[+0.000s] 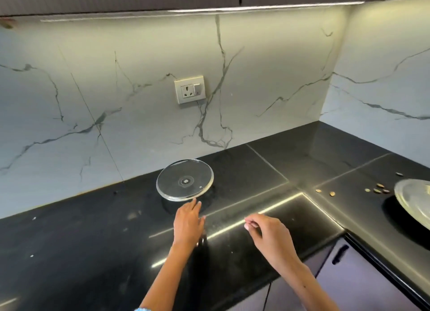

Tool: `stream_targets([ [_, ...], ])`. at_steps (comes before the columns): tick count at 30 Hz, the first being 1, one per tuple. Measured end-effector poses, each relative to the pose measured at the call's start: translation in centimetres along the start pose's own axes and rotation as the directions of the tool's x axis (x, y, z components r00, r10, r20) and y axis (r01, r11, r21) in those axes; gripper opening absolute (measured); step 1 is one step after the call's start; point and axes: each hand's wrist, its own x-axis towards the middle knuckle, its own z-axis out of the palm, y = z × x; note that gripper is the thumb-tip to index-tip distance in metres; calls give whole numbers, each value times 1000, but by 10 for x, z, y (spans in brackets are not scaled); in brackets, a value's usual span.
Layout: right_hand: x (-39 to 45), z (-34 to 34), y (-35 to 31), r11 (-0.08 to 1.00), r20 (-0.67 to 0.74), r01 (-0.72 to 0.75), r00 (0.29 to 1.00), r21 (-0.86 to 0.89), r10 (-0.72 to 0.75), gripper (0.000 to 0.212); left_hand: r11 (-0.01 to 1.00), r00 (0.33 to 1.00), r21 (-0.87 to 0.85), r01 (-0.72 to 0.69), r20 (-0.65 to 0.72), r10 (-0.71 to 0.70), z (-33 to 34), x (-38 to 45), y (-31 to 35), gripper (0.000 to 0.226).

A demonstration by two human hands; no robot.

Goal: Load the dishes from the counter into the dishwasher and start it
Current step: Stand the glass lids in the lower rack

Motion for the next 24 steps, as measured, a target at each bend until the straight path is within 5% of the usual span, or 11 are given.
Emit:
stream_targets([
  [5,32,17,19,1000,46,-20,999,7,20,15,990,983,136,21,179,-46,43,56,-39,72],
  [9,42,16,35,998,96,-63,993,-8,63,17,995,994,92,38,101,-47,51,71,-49,31],
  [24,-1,-18,85,987,37,-160,987,6,159,13,980,963,85,-179,-187,192,2,61,-20,23],
])
